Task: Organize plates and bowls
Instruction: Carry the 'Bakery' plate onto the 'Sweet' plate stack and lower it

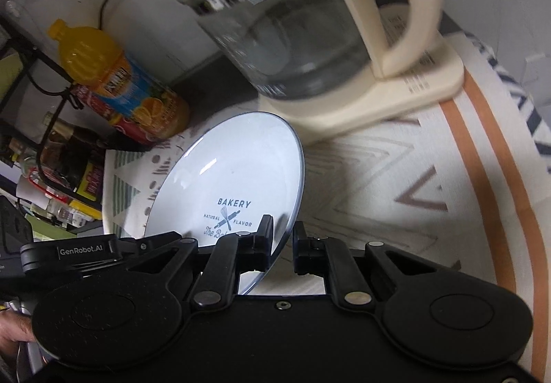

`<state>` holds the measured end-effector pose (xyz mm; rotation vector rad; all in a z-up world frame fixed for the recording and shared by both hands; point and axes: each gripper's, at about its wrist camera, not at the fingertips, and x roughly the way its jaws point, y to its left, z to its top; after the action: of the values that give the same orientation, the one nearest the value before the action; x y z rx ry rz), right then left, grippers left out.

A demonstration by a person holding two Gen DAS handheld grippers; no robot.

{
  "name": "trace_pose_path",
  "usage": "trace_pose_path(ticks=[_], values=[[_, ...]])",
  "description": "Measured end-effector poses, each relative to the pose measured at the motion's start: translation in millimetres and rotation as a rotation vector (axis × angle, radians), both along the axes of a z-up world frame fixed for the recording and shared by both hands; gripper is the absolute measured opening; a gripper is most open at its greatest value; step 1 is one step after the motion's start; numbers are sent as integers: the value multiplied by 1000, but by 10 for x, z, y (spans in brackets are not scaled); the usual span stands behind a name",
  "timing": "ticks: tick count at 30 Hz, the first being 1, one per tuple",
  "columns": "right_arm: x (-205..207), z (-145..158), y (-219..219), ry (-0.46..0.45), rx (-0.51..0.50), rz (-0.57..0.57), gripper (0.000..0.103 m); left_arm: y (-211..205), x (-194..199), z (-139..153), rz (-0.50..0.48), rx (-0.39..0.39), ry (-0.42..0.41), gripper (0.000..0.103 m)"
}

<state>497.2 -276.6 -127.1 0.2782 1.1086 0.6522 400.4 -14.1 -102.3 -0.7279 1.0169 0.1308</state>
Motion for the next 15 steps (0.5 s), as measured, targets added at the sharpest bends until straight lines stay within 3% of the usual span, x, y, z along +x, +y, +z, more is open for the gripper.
trace_pose_path(ticks=[15], values=[[-288, 465, 342, -71, 55, 37, 12, 328, -594, 356, 49, 23, -46, 18]])
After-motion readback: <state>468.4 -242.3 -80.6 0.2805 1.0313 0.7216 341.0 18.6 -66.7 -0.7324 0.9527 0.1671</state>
